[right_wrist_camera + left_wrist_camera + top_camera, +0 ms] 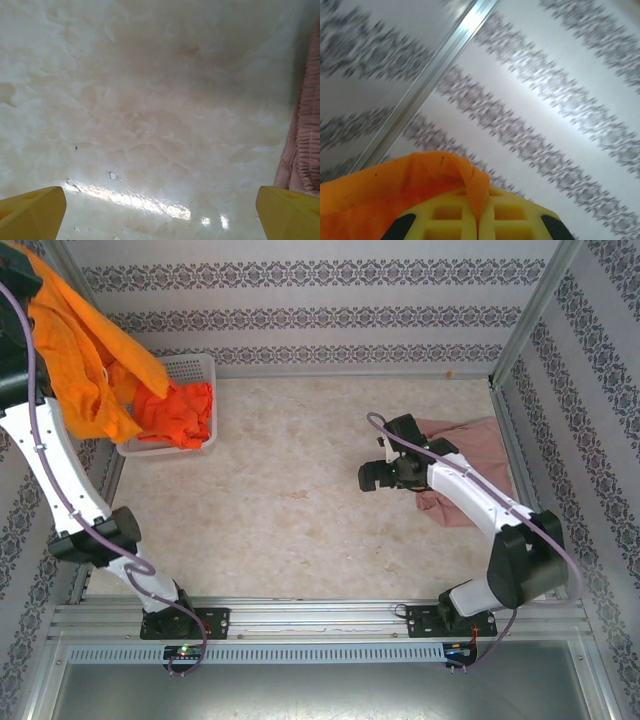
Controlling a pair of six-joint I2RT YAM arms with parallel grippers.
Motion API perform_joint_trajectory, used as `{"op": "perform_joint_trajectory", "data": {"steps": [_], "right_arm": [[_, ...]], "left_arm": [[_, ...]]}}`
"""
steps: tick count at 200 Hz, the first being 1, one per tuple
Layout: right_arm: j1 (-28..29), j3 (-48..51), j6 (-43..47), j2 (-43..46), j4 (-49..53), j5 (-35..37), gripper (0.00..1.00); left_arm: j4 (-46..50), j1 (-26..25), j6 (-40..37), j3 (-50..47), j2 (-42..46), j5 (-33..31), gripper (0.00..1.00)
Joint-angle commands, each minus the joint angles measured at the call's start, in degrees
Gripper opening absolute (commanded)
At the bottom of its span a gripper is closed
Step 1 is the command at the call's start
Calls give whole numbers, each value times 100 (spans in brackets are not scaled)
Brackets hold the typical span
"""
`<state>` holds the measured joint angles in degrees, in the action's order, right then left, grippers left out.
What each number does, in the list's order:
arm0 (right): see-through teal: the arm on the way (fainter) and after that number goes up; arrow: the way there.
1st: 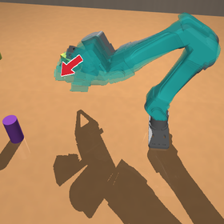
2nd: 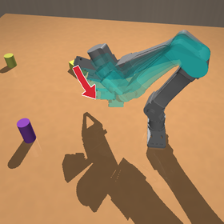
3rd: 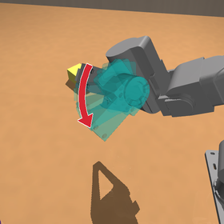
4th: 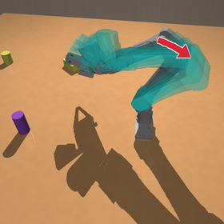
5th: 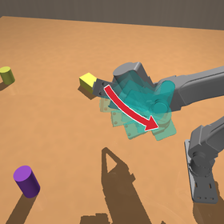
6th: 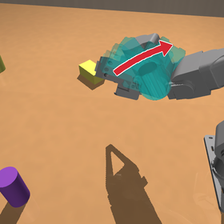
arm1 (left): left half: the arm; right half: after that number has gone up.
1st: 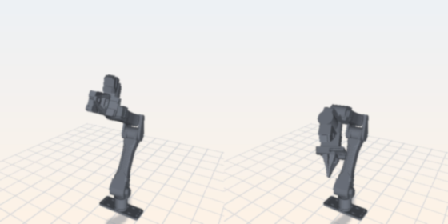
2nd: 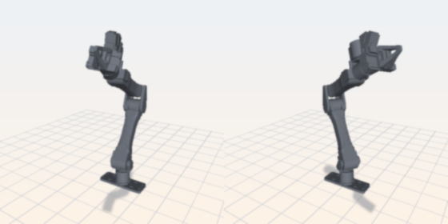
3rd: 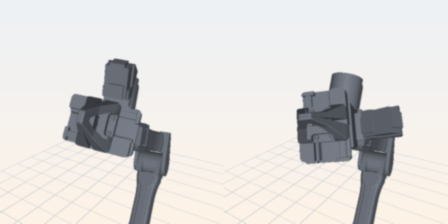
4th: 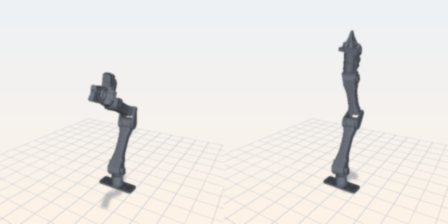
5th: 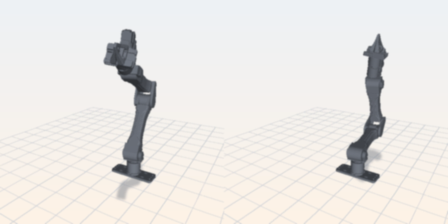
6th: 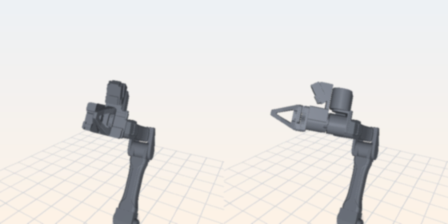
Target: Fold and stack the shorts
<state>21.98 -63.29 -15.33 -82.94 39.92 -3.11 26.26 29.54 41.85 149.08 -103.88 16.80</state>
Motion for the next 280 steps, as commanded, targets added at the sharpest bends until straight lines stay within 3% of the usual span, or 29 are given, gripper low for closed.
{"op": "perform_joint_trajectory", "data": {"steps": [1,37,105,154,187,204,224,280], "right_arm": [[-22,229,-185,430,-437,-54,98],[-129,603,-312,982,-957,-161,98],[-619,1083,-531,1904,-1599,-710,98],[-787,1213,-881,2073,-1920,-1369,98],[-770,1307,-2247,1964,-2734,-2327,98],[-733,1432,-3051,1929,-3270,-2579,98],[-771,1594,-3512,2019,-3446,-2367,98],[-824,1519,-2833,2120,-2723,-1981,98]], "left_arm": [[79,-106,204,1130,-466,-27,0],[-719,-438,901,1031,-484,391,0],[-1445,-2748,785,963,-590,1339,0],[-1924,-3838,715,965,-998,1058,0],[-1893,-4475,313,841,-1368,704,0],[-1954,-4705,195,451,-1532,552,0],[-1914,-4850,177,47,-1826,501,0],[-503,-4974,-221,160,-2862,1194,1]]}}
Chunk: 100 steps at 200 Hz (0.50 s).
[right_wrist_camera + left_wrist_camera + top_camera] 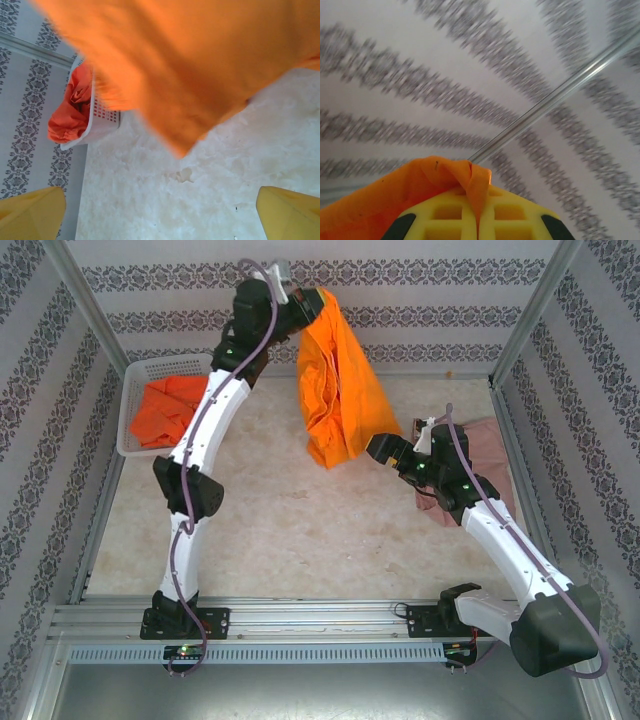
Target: Fold and stack the shorts
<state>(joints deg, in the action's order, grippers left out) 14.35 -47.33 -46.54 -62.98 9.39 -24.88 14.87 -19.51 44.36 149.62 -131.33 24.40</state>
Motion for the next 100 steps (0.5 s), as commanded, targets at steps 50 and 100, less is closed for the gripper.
{"op": "perform_joint_trajectory", "data": {"steps": [50,100], "right_arm": [[-86,-428,1652,281,1145,800,98],[-185,-277,2083,559,961,836,98]], "left_arm": [[2468,-829,-3020,58,-188,1119,27],[3124,-1078,-3991,-975,817,529,77]]}}
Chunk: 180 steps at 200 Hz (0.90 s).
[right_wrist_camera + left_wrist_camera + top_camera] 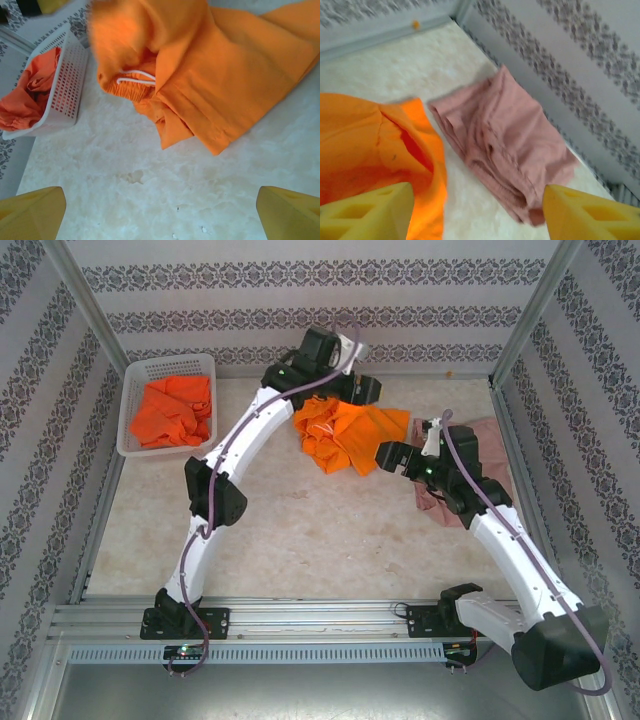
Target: Fold and stack the shorts
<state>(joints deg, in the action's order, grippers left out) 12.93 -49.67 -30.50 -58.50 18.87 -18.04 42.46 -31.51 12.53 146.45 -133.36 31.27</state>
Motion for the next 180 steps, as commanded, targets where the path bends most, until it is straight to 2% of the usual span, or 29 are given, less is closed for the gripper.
{"op": "perform_joint_trajectory", "data": {"steps": [1,5,17,31,46,64,81,103,120,131,141,153,180], "right_arm": [[-44,-43,499,111,16,152,98],[-45,-49,551,119,20,152,98],[-46,-64,702,115,30,152,98],[-46,-93,886,100,54,190,98],[-5,-183,1154,5,81,241,98],[249,-412,1675,-252,249,638,98],[668,-671,2285,-613,310,1241,98],[1095,-998,2973,-1115,278,1859,98],[1285,-1135,3516,-1436,185,2163,98],[1362,-1191,3976,-1629,169,2272,97],[1432,-1229,4504,-1804,254,2346,97],[1528,-1247,5184,-2027,326,2649,98],[1710,-1250,6543,-2595,374,3643,97]], "left_arm": [[328,125,-807,-752,1065,-165,78],[177,120,-818,-1060,1281,-208,82],[-603,132,-801,-2210,2043,-386,99],[-1797,173,-707,-3756,3075,-633,100],[-3191,377,-200,-5460,4085,-797,100],[-4284,966,840,-6857,4813,-325,100],[-4833,1444,1768,-7749,4986,116,100],[-5489,1772,2973,-8608,4670,480,99],[-7066,1850,4022,-9220,4158,1047,91],[-7831,1850,4417,-9416,3781,1290,84],[-7848,1850,4315,-9385,3475,1458,78],[-7247,1826,3736,-9225,3249,1449,75],[-5322,1659,2127,-8690,3168,767,75]]}}
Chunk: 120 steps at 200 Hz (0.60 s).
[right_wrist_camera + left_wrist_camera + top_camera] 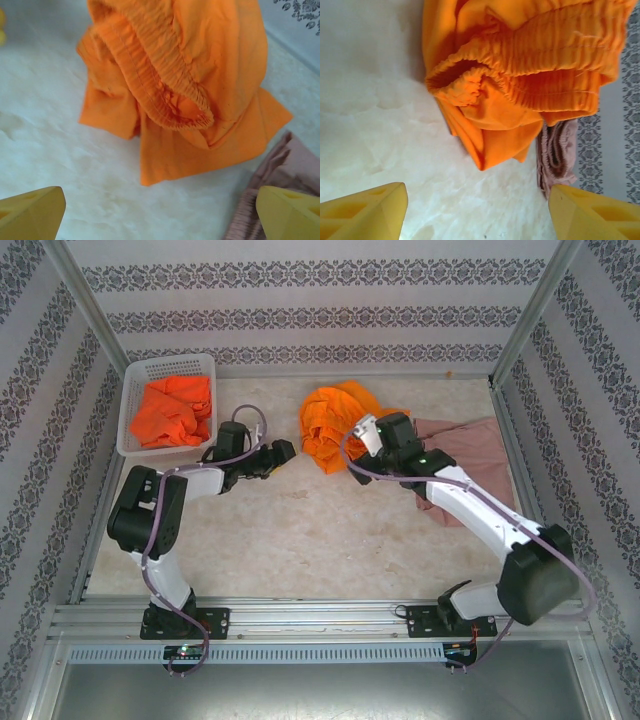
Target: Fold and stack the shorts
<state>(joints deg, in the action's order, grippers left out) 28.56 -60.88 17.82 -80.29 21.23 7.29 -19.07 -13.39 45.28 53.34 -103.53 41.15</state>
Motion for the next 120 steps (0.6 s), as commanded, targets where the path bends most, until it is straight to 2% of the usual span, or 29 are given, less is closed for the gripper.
{"op": "perform_joint_trajectory", "data": {"steps": [1,10,23,91,102,120], "right_arm": [[149,-127,1757,-438,137,1140,97],[144,-160,2070,-647,80,1358,97],[112,-304,2353,-975,-15,1537,96],[-43,-1690,2552,-2586,-129,1583,94],[-67,-1875,2518,-2790,-157,1589,87],[-112,-2146,2296,-3003,-99,1482,67]], "left_arm": [[937,-163,-1207,645,184,-221,75],[1324,-202,-1538,795,176,-505,77],[1544,-192,-1671,868,150,-602,77],[1263,-173,-1594,578,493,-812,82],[1193,-165,-1547,531,580,-858,82],[957,-91,-1282,394,691,-902,82]]}}
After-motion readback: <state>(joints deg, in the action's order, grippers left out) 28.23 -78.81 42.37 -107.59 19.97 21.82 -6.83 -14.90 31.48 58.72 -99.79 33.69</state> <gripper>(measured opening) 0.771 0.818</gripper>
